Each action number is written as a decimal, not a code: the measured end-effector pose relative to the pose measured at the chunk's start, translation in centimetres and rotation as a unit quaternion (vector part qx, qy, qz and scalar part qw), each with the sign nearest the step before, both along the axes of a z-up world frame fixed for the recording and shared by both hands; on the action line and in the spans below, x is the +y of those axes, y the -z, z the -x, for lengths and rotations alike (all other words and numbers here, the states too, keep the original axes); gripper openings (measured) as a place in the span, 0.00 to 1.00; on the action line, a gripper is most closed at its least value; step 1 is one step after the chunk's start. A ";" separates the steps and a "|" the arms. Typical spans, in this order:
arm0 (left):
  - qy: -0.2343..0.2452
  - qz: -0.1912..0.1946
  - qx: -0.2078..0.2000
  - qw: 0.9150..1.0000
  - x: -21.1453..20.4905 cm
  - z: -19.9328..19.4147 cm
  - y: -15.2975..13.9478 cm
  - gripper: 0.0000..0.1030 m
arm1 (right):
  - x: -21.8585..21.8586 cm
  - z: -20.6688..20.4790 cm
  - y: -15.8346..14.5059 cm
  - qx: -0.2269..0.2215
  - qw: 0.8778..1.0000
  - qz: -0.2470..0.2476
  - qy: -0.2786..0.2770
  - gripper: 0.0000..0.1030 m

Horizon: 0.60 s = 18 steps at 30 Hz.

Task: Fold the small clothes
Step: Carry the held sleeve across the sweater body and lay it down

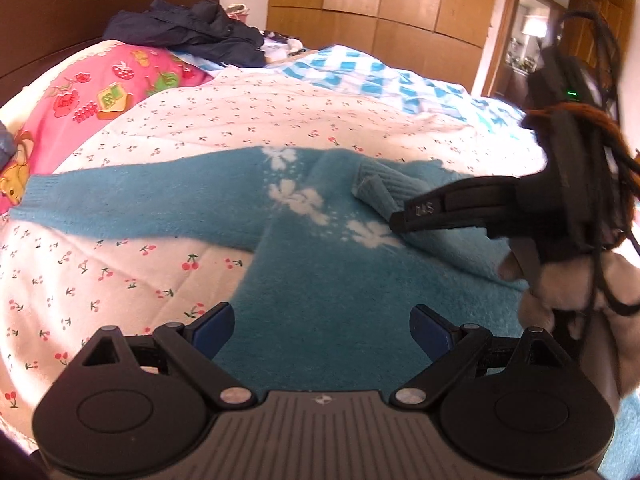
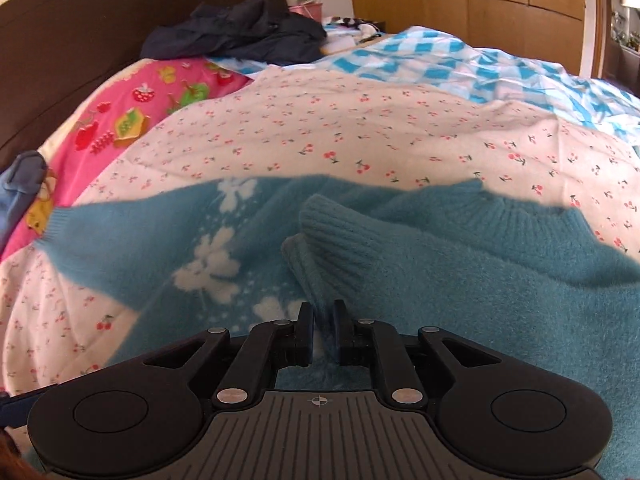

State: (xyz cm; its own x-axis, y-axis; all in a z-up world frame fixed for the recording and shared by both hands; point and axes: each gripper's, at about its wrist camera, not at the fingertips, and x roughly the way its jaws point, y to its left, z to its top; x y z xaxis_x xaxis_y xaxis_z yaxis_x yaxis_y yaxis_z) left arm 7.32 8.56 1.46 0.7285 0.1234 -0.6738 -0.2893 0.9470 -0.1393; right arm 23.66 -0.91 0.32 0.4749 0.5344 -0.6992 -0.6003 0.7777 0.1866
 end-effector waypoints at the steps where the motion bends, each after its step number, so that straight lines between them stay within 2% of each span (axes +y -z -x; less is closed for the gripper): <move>1: -0.003 -0.001 -0.002 1.000 0.1 0.0 0.0 0.95 | 0.1 0.3 -0.2 -0.003 1.000 -0.001 -0.005 0.12; 3: -0.009 0.000 -0.005 1.000 0.3 0.1 0.0 0.95 | 0.4 1.0 -0.5 -0.023 1.000 0.013 -0.006 0.12; 6: -0.018 -0.003 -0.006 1.000 0.5 0.2 0.0 0.95 | 0.2 1.3 -0.8 -0.023 1.000 0.010 -0.004 0.12; 10: -0.029 -0.005 -0.007 1.000 0.6 0.2 0.0 0.95 | -0.3 1.2 -1.0 -0.036 0.999 0.032 0.013 0.13; 18: -0.023 -0.017 0.004 1.000 0.1 -0.1 0.4 0.95 | -0.7 1.0 -1.0 -0.065 0.995 0.069 0.034 0.17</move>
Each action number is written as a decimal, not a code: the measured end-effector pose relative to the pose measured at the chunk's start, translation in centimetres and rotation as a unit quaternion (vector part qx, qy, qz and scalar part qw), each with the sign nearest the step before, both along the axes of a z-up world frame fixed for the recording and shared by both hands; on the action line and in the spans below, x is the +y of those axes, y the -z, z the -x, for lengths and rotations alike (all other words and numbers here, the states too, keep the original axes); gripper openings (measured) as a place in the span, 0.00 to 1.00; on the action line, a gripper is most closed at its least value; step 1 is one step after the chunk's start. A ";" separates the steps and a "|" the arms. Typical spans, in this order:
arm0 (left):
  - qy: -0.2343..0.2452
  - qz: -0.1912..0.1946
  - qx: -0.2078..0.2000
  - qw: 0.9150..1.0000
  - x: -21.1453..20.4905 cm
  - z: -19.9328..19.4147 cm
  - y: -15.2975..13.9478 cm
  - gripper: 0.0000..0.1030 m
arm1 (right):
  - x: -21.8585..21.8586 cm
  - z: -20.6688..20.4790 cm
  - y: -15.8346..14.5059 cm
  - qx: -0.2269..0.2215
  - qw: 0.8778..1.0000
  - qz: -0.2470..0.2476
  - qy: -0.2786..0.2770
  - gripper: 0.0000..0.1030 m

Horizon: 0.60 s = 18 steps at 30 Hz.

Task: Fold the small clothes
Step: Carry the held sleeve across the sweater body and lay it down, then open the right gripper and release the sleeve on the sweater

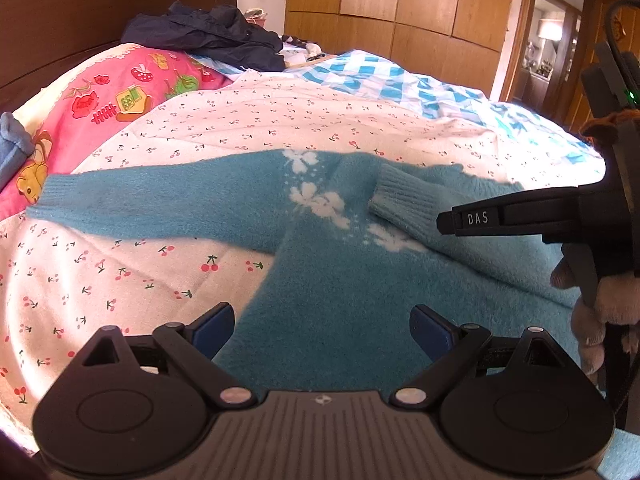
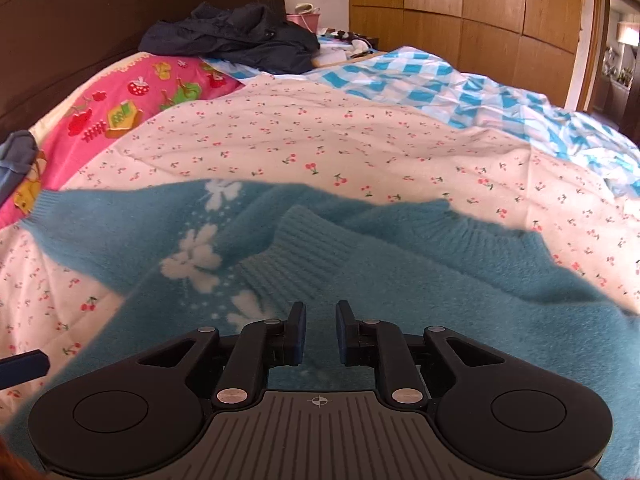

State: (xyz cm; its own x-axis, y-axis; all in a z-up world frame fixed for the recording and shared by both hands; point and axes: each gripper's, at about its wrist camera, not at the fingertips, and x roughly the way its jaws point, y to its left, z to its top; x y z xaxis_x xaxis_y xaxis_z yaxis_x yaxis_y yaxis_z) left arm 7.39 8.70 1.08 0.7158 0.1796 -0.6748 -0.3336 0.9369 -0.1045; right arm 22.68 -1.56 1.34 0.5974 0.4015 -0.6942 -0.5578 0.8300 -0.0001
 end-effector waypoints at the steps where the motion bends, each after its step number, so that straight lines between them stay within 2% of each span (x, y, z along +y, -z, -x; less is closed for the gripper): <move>1: 0.001 0.000 0.002 1.000 0.0 0.0 0.1 0.95 | 0.1 -0.1 0.0 0.000 1.000 0.003 0.001 0.17; 8: 0.001 0.016 0.006 1.000 0.4 -0.1 0.2 0.95 | 1.1 0.0 0.6 -0.015 0.999 0.034 0.000 0.18; 10: 0.000 0.019 0.010 1.000 0.5 -0.2 0.3 0.95 | 1.3 0.0 0.7 -0.017 0.999 0.041 -0.002 0.20; 12: -0.002 0.018 0.019 1.000 0.6 -0.4 0.5 0.95 | 1.5 0.1 0.9 -0.021 0.999 0.047 -0.003 0.28; 18: -0.004 0.008 0.046 0.999 0.6 -0.8 1.1 0.95 | 1.2 -0.2 0.9 -0.030 0.998 0.056 0.004 0.29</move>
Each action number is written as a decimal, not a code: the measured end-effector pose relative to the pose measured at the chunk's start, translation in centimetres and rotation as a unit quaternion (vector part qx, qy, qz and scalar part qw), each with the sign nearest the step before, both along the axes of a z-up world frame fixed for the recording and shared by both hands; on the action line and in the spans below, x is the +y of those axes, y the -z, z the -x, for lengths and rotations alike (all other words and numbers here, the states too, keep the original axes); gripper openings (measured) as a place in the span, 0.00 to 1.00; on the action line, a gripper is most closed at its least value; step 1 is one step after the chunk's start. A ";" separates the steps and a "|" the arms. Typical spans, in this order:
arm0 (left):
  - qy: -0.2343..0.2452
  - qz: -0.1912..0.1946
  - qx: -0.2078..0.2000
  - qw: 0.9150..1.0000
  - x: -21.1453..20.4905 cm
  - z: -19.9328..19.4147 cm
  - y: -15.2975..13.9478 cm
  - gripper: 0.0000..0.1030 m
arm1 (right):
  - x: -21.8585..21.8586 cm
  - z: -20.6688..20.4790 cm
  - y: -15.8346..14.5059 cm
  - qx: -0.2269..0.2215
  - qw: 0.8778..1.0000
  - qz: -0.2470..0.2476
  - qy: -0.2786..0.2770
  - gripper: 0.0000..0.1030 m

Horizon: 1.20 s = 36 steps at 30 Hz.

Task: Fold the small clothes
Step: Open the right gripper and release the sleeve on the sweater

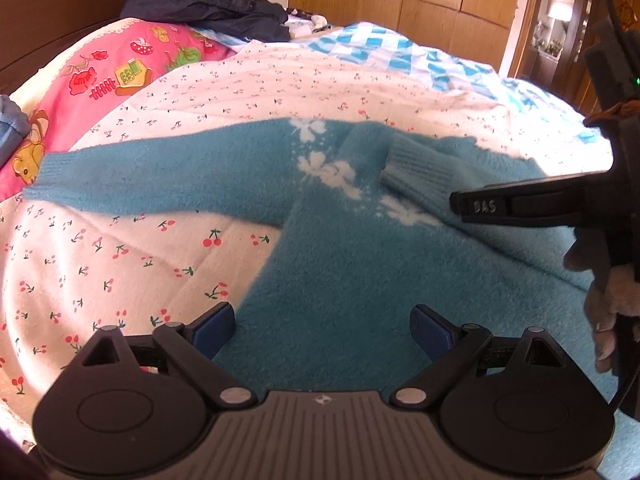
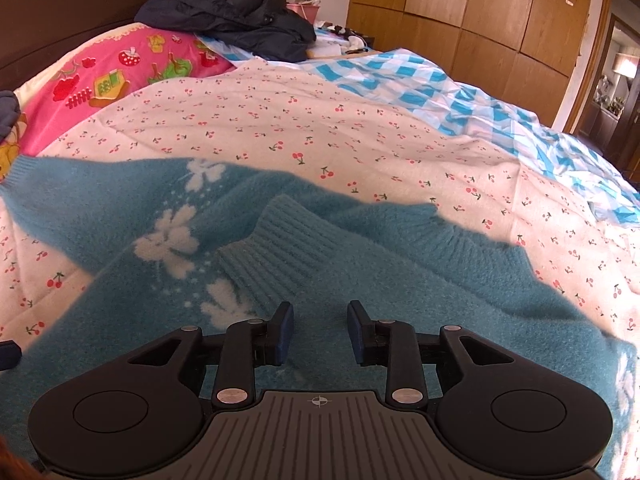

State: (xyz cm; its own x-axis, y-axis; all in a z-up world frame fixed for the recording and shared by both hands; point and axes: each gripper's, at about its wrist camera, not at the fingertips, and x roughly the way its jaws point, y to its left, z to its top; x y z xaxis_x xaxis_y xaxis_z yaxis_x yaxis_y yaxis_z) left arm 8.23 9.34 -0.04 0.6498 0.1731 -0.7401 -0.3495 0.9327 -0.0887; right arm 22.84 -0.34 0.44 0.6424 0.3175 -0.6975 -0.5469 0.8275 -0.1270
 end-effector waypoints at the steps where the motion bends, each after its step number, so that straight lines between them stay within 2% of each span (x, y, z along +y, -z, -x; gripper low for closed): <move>1: 0.000 -0.002 0.002 1.000 0.0 0.0 0.0 0.96 | -0.1 -0.1 0.0 0.000 1.000 0.000 0.002 0.29; 14: 0.006 -0.005 0.012 1.000 -0.1 -0.1 0.2 0.96 | 0.4 -0.2 0.4 -0.004 1.000 0.005 0.003 0.29; 25: 0.003 0.018 0.006 1.000 0.5 0.1 0.0 0.96 | -1.7 0.9 -0.4 -0.014 1.000 -0.008 -0.014 0.29; 33: 0.000 0.033 0.002 0.999 0.9 0.2 -0.1 0.96 | 1.6 0.7 0.8 -0.018 0.998 0.014 -0.064 0.30; 36: 0.000 0.033 0.001 0.999 0.9 0.2 0.0 0.96 | 3.2 0.1 1.6 -0.015 0.997 0.024 -0.073 0.38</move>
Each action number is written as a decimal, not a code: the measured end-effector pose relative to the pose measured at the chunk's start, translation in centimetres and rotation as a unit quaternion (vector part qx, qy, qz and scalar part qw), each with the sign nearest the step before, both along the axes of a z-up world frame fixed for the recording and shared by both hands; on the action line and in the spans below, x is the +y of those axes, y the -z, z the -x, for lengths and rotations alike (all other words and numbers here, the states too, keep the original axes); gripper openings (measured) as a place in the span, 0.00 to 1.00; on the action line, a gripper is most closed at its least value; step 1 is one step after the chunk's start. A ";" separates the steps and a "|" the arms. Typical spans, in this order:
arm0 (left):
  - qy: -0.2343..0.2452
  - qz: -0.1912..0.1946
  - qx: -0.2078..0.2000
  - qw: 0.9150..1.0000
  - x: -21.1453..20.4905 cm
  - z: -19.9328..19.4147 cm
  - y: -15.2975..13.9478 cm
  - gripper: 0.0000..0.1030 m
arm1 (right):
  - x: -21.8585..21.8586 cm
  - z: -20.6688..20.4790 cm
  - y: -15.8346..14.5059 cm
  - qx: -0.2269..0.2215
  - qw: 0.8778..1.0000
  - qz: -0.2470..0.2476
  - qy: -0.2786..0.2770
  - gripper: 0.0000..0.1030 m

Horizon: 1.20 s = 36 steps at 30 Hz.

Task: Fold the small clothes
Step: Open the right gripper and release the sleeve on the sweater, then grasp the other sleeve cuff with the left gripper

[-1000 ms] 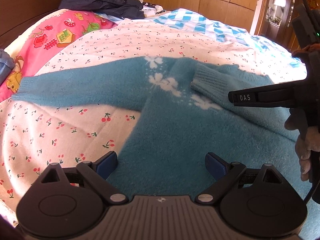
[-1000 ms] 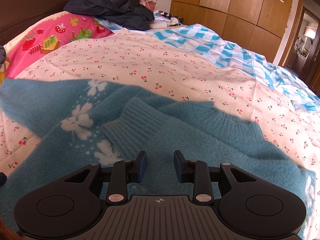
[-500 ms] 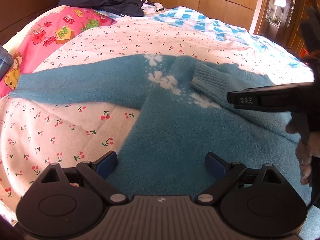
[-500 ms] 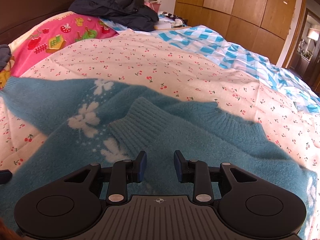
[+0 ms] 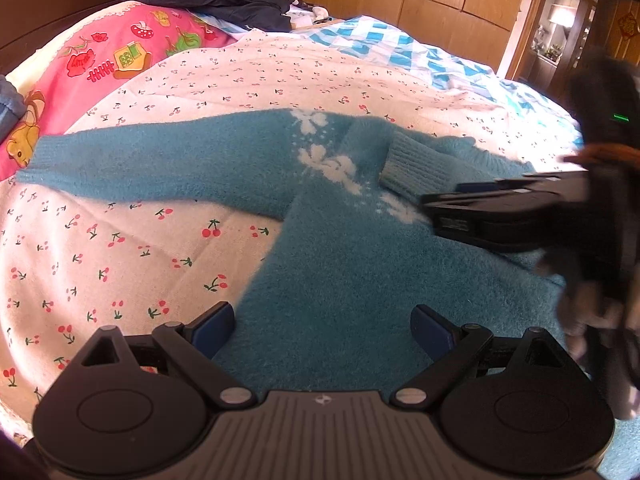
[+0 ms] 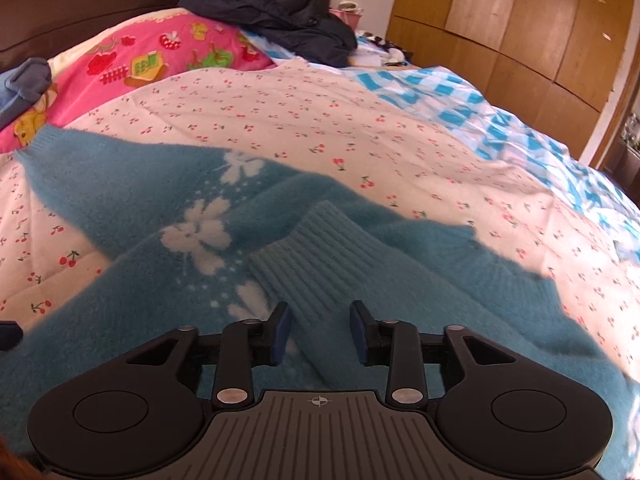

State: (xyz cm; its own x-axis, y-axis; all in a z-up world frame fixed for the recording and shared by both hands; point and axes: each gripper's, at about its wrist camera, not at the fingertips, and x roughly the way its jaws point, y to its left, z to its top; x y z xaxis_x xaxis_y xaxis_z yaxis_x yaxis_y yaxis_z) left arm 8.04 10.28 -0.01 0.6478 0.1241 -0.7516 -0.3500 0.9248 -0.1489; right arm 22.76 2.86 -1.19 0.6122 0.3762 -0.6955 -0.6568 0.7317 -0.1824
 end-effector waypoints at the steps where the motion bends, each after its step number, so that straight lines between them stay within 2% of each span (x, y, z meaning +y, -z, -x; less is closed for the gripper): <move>1: 0.000 0.001 0.000 1.000 0.0 0.0 0.0 0.96 | 0.4 -0.1 0.2 -0.003 1.000 0.003 -0.002 0.38; 4: -0.005 0.003 -0.002 1.000 0.2 0.1 -0.1 0.96 | 0.9 -0.3 0.6 -0.015 1.000 0.013 -0.005 0.36; 5: -0.007 0.005 -0.001 1.000 0.3 0.1 -0.1 0.96 | 1.0 -0.3 0.6 -0.017 1.000 0.016 -0.003 0.32; 6: -0.008 0.007 -0.001 1.000 0.4 0.1 0.0 0.96 | 1.1 -0.3 0.5 -0.018 1.000 0.017 -0.004 0.19; 7: -0.009 0.008 -0.001 1.000 0.4 0.1 0.0 0.96 | 1.2 -0.2 0.4 -0.021 1.000 0.018 0.000 0.16; 12: -0.017 0.017 -0.015 1.000 0.9 0.6 -0.5 0.96 | 0.6 1.0 -1.9 -0.018 0.999 -0.028 -0.001 0.14; 16: -0.032 0.027 -0.034 0.999 2.2 1.4 -1.4 0.96 | 1.1 0.9 -0.7 -0.002 1.000 -0.021 -0.012 0.14; 18: -0.047 0.020 -0.056 0.997 3.5 2.3 -2.4 0.96 | 1.4 0.7 0.4 0.014 1.000 -0.009 -0.016 0.19; 21: -0.083 -0.007 -0.081 0.993 6.6 3.5 -3.6 0.96 | 0.9 1.1 -0.2 0.017 0.999 -0.038 -0.003 0.22; 24: -0.143 -0.028 -0.087 0.985 11.2 4.4 -3.4 0.96 | 0.3 1.8 -1.3 0.014 0.998 -0.065 0.009 0.23; 27: -0.203 -0.011 -0.088 0.975 16.4 4.9 -2.2 0.94 | -0.5 2.4 -2.2 0.015 0.996 -0.088 0.020 0.24; 31: -0.265 0.052 -0.096 0.958 22.2 5.1 0.2 0.79 | -1.0 3.2 -2.8 0.016 0.995 -0.099 0.025 0.25; 34: -0.297 0.112 -0.106 0.942 25.1 4.5 2.2 0.69 | -0.7 3.6 -2.8 0.025 0.995 -0.100 0.016 0.25; 36: -0.311 0.130 -0.112 0.935 26.0 3.8 3.0 0.66 | -0.4 4.1 -2.7 0.030 0.995 -0.100 0.009 0.25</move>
State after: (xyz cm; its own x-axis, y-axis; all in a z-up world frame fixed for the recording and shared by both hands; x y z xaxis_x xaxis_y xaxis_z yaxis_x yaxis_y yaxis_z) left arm 4.21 36.29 -3.03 0.6551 0.3609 -0.6638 -0.7418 0.4741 -0.4743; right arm 18.68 2.45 1.46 0.5803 0.4997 -0.6431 -0.6486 0.7611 0.0061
